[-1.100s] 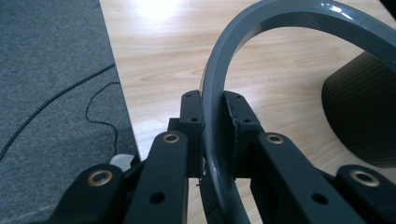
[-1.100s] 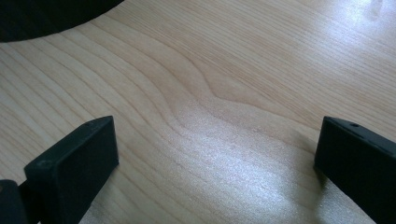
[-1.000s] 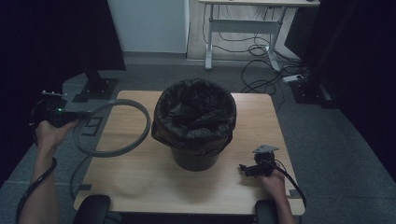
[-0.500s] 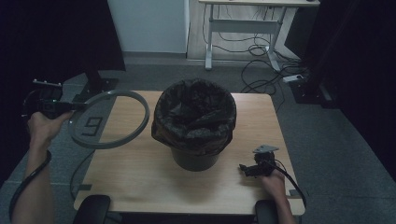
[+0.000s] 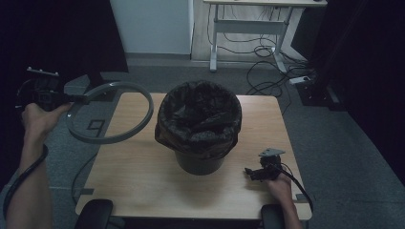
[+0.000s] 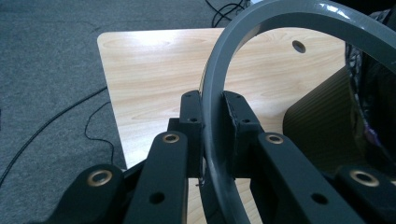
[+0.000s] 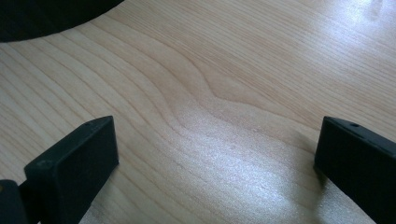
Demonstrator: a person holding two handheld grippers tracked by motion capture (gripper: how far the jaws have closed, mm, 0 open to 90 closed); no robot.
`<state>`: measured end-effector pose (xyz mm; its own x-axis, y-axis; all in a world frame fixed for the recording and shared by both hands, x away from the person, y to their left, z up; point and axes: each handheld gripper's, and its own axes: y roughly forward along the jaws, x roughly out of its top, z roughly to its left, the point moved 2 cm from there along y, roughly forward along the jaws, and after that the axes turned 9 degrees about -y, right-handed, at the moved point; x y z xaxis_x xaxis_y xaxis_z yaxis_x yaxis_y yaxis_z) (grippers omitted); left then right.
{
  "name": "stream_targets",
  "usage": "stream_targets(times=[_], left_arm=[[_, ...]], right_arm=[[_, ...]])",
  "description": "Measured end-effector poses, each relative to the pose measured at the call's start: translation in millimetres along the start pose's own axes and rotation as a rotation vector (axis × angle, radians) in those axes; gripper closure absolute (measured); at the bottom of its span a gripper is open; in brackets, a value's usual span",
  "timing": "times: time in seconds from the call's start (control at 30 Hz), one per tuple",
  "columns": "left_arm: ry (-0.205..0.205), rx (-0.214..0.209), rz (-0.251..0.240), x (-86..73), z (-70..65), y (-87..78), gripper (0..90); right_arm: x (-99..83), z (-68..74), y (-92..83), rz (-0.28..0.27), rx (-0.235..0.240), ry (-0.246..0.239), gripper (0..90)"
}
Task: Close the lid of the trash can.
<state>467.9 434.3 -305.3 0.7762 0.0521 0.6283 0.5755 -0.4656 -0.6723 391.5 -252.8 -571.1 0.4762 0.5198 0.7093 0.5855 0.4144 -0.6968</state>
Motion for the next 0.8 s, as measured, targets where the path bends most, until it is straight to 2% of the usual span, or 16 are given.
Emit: stream_targets(times=[0.2,0.37,0.8], left_arm=[[0.014,-0.012,-0.005,9.4,-12.0,-5.6,78.9],[0.037,-0.028,-0.003,16.3,-24.3,-2.8,78.9],[0.086,-0.084,0.023,30.5,-60.6,25.1,78.9]], right_arm=[[0.0,0.0,0.0,0.000,0.000,0.000,0.0],[0.0,0.1,0.1,-0.001,-0.001,0.000,0.0],[0.0,0.0,0.0,0.000,0.000,0.000,0.0]])
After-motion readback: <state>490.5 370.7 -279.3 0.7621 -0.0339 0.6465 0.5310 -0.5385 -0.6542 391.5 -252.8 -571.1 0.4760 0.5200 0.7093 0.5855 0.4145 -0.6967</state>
